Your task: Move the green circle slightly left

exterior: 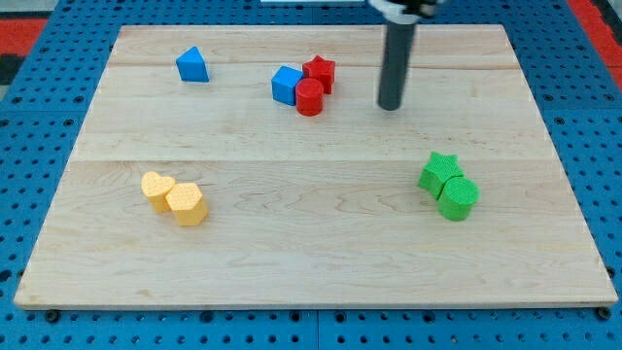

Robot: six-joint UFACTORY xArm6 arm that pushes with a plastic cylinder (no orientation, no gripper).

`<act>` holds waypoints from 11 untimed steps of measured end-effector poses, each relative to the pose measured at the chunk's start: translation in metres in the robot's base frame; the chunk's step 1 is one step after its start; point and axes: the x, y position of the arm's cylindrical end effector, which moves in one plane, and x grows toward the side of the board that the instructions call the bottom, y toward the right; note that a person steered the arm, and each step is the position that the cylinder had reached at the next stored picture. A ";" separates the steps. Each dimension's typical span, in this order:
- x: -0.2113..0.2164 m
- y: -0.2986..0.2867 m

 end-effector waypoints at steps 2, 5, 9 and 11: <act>-0.009 0.048; 0.144 0.129; 0.151 -0.017; 0.171 -0.017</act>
